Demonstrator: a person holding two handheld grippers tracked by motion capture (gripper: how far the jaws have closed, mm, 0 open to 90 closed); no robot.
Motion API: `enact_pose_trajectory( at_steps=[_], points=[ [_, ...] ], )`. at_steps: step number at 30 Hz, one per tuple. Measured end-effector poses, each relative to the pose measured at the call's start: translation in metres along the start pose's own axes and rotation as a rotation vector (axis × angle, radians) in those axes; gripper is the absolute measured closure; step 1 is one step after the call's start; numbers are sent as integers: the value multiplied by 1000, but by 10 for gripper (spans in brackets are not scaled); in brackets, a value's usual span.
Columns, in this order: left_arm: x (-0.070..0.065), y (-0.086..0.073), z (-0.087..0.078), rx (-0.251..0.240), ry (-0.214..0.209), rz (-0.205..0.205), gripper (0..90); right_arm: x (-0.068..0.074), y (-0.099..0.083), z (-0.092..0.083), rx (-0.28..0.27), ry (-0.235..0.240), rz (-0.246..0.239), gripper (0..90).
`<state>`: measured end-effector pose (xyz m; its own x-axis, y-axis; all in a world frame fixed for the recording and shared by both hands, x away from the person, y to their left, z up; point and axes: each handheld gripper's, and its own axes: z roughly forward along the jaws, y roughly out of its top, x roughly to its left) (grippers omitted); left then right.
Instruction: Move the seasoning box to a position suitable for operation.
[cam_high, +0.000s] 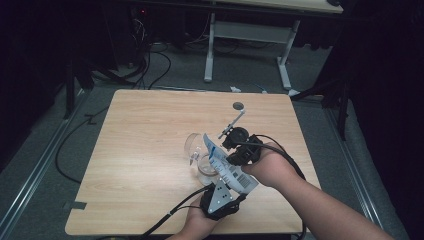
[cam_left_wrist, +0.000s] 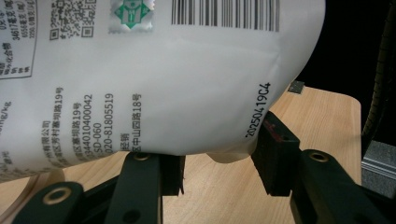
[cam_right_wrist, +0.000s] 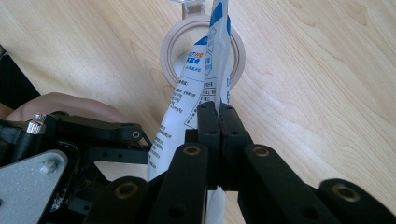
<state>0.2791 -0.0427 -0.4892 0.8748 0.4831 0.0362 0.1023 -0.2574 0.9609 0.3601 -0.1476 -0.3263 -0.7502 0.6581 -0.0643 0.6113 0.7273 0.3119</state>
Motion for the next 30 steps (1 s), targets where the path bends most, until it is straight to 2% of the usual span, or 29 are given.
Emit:
enact_pose_trajectory(
  at_steps=[30],
  points=[
    [0, 3, -1, -9, 0, -1, 585, 1, 2, -3, -3, -3, -9, 900]
  ],
)
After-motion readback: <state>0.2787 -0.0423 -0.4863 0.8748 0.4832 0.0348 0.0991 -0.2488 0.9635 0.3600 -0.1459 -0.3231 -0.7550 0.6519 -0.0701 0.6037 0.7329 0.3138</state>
